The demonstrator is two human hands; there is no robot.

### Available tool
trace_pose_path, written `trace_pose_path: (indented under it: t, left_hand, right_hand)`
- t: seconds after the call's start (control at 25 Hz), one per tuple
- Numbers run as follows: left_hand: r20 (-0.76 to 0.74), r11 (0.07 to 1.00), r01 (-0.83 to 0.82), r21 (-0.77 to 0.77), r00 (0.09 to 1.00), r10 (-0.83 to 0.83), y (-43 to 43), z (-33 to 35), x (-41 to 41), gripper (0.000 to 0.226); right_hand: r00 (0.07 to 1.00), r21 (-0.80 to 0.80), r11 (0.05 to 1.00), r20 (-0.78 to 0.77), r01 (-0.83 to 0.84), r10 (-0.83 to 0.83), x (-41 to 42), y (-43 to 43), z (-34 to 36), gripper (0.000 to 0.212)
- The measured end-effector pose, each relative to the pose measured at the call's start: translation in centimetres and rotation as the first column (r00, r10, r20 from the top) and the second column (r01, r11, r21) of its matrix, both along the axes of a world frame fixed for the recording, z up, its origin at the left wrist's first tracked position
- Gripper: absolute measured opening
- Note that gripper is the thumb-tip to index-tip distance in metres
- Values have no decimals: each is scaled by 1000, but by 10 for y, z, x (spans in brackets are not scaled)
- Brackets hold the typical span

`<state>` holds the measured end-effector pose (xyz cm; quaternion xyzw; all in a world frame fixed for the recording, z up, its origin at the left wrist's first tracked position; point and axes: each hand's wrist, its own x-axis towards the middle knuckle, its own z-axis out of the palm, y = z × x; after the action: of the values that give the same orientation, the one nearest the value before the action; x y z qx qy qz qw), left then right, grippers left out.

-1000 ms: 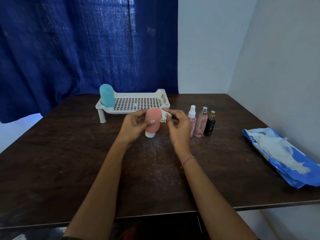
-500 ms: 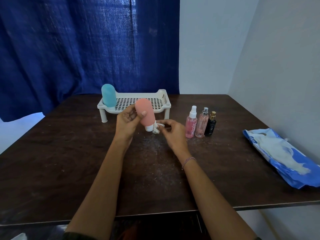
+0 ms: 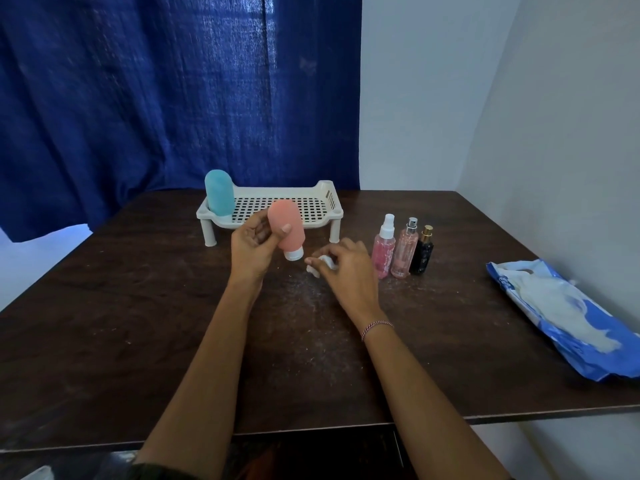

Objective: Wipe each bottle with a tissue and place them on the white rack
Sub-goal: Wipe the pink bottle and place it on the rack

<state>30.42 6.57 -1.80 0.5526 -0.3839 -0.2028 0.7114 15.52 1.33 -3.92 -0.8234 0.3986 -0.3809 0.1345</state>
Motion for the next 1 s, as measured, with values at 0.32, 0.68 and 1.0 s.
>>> trace_pose_path:
  t: [0.32,0.68,1.0]
  left_hand:
    - [-17,1000,-17,16,1000,17,-1,-1,0,44]
    - [-54,999,19,-31,998,-21,1,-2,-2,38]
    - [28,991,-131,-31,991,132,-3,5,-1,44]
  right_hand:
    - [999,-54,998,-33,18,-20,-2,-1,-1,38]
    - [953,170,963,255,-210,163,20,-4,13,46]
    - [896,257,946,439,-199,69,39,-11,31,34]
